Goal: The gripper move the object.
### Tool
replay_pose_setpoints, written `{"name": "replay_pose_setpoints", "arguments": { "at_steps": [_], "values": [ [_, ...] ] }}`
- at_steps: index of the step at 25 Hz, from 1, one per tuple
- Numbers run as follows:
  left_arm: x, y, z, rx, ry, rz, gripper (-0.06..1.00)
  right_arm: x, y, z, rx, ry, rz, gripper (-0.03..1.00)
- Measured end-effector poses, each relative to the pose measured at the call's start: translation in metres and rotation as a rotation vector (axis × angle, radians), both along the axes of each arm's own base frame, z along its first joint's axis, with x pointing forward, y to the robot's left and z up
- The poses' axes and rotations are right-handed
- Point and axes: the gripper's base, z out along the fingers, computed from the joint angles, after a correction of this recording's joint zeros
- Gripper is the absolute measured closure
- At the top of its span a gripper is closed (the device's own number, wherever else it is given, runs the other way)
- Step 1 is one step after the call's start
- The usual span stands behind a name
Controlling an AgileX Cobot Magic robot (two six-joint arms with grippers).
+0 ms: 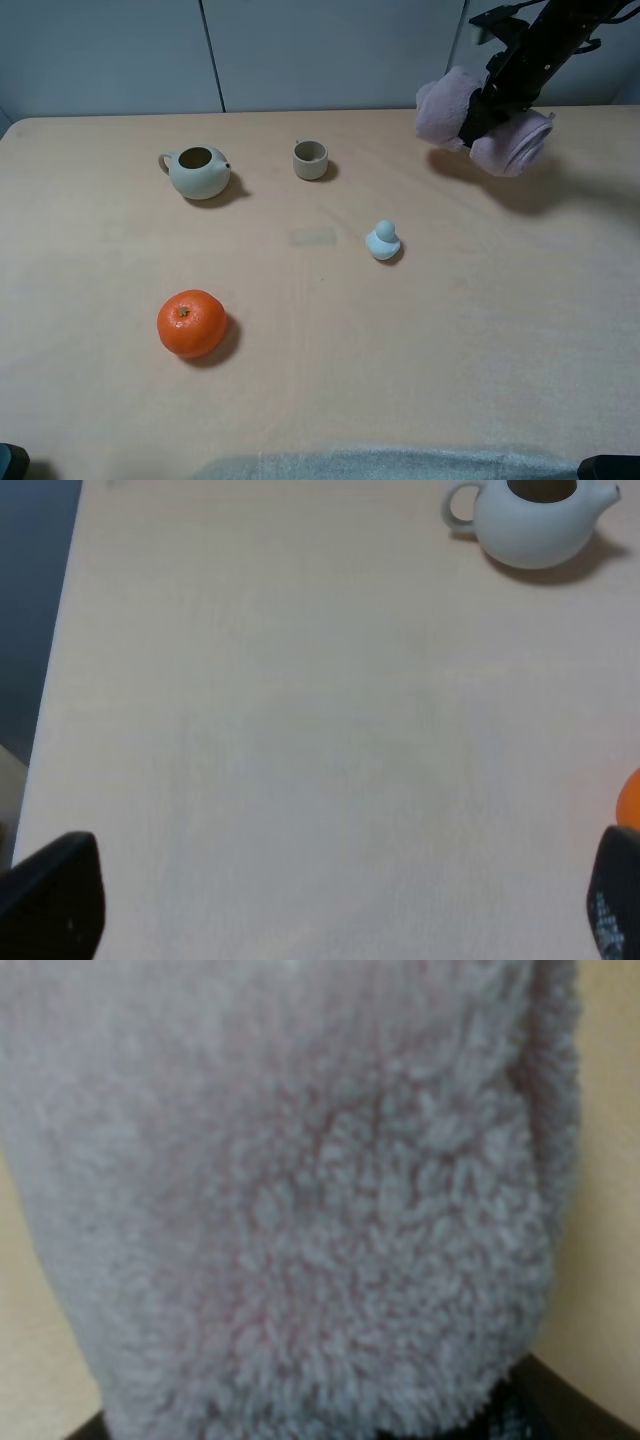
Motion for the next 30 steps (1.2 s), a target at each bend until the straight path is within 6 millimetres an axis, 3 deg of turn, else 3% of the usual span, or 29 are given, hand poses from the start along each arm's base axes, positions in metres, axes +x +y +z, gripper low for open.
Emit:
{"name": "replay_pose_setpoints", "arguments": {
  "at_steps": [5,14,22,30],
  "values": [
    [0.000,0.000,0.000,0.000,0.000,0.000,-0.02,-0.008,0.002,0.020,0.015,0.027,-0.051,0.61],
    [0.000,0.000,0.000,0.000,0.000,0.000,-0.02,-0.024,0.037,0.045,-0.018,0.029,-0.049,0.61],
    [0.000,0.000,0.000,0.000,0.000,0.000,-0.02,-0.036,0.050,0.063,-0.004,0.050,-0.088,0.61],
    [0.000,0.000,0.000,0.000,0.000,0.000,-0.02,-0.054,0.088,0.074,-0.004,0.062,-0.060,0.61]
  ]
}}
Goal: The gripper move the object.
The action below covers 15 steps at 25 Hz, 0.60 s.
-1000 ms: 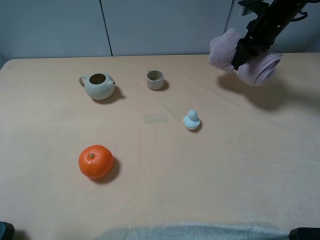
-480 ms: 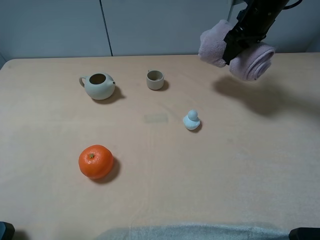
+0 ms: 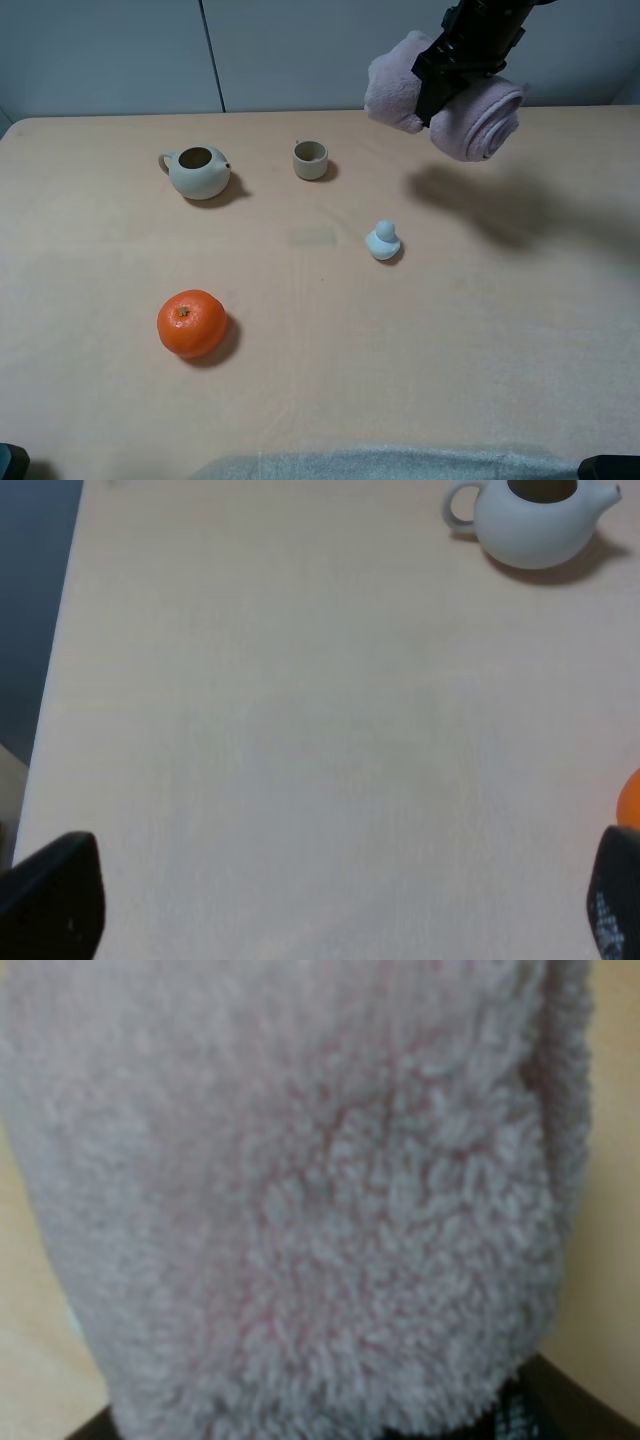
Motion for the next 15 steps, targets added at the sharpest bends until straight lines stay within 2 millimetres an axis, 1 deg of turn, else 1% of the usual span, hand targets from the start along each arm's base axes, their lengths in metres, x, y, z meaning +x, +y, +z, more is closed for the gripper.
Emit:
{"name": "replay_pose_setpoints", "arguments": {
  "at_steps": [2,5,11,15],
  "values": [
    [0.000,0.000,0.000,0.000,0.000,0.000,-0.02,-0.006,0.015,0.000,0.000,0.003,0.018,0.61],
    [0.000,0.000,0.000,0.000,0.000,0.000,-0.02,-0.013,0.032,0.000,0.000,0.008,0.029,0.61],
    [0.000,0.000,0.000,0.000,0.000,0.000,-0.02,-0.027,0.060,0.001,0.005,0.012,0.054,0.61],
    [0.000,0.000,0.000,0.000,0.000,0.000,-0.02,-0.040,0.082,0.001,0.013,0.017,0.069,0.61]
  ]
}}
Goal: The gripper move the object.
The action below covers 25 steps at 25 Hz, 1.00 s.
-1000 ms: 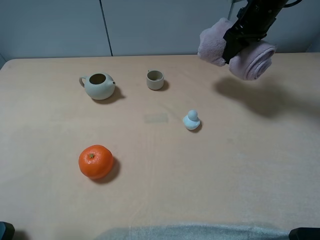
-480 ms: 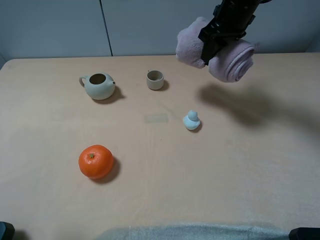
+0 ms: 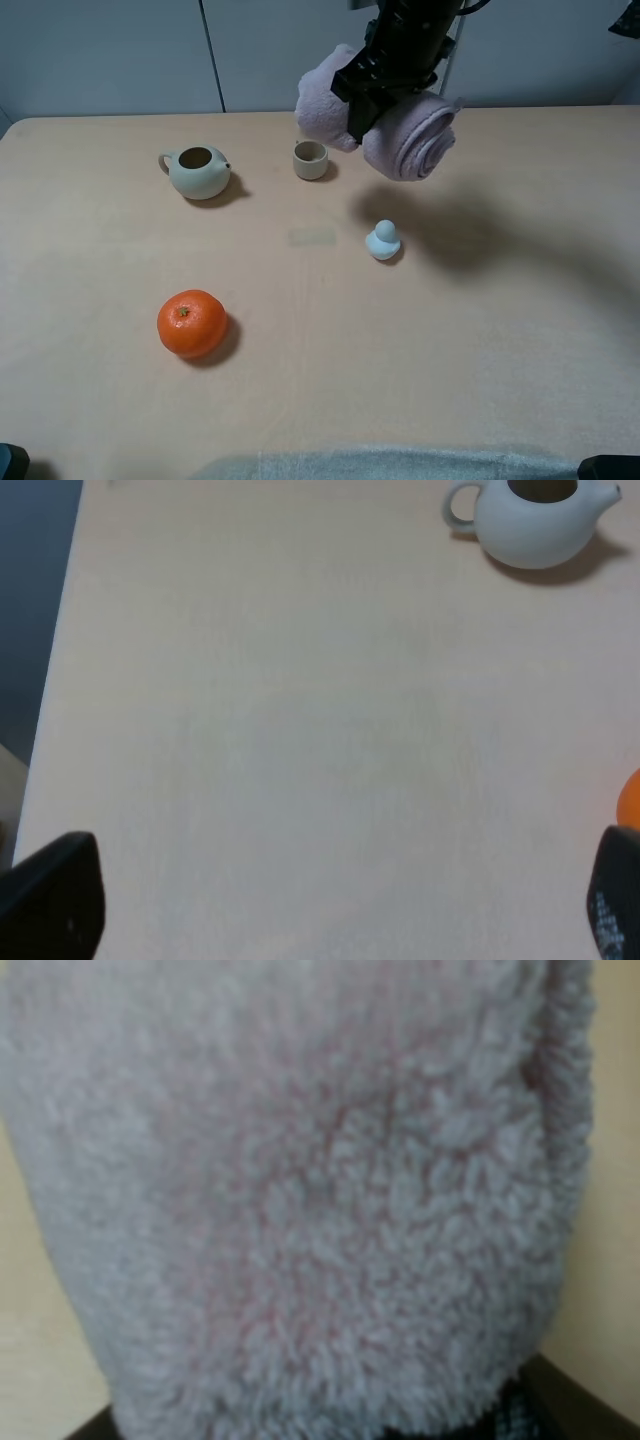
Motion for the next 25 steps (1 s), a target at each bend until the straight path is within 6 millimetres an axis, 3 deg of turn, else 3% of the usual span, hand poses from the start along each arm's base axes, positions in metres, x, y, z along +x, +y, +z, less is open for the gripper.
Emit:
{"name": "replay_pose_setpoints", "arguments": {
  "at_steps": [4,11,25],
  "values": [
    [0.000,0.000,0.000,0.000,0.000,0.000,-0.02,-0.011,0.022,0.006,0.017,-0.012,0.015,0.61],
    [0.000,0.000,0.000,0.000,0.000,0.000,-0.02,-0.024,0.062,0.036,0.084,-0.091,0.058,0.61],
    [0.000,0.000,0.000,0.000,0.000,0.000,-0.02,-0.040,0.140,0.031,0.125,-0.119,0.191,0.61]
  ]
}}
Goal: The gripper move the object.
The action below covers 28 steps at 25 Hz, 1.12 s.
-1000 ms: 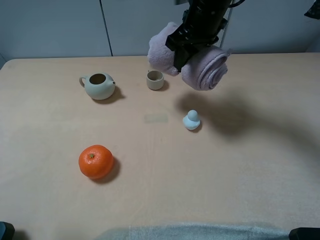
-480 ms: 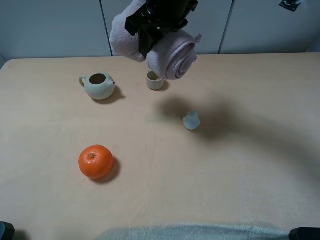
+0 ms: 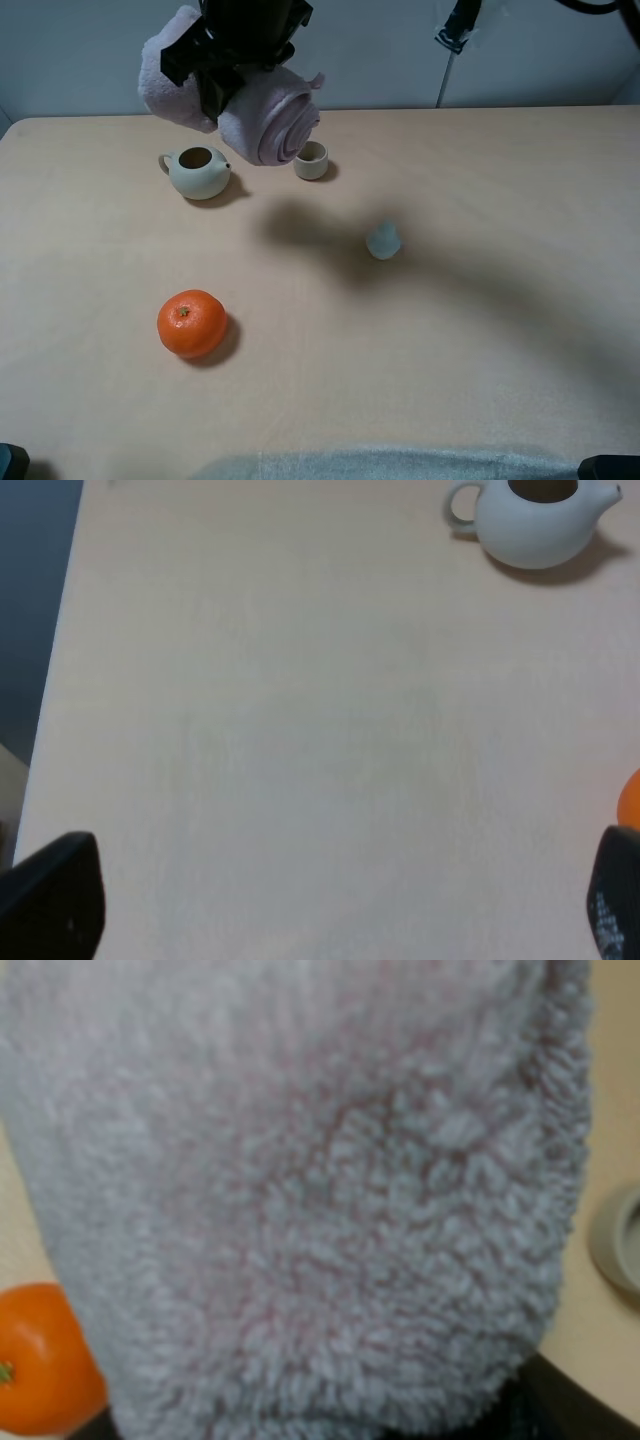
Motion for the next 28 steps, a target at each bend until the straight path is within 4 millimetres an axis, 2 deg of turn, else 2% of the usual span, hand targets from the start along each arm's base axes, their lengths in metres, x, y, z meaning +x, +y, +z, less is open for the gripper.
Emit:
{"name": "replay_pose_setpoints", "arguments": {
  "at_steps": [11,17,28],
  "values": [
    [0.000,0.000,0.000,0.001,0.000,0.001,-0.02,-0.019,0.040,-0.014,0.072,-0.026,0.052,0.61],
    [0.000,0.000,0.000,0.001,0.000,0.001,-0.02,-0.020,0.054,-0.018,0.164,-0.039,0.042,0.61],
    [0.000,0.000,0.000,0.002,0.000,0.001,-0.02,-0.013,0.079,-0.046,0.310,-0.066,0.020,0.61]
  ]
}}
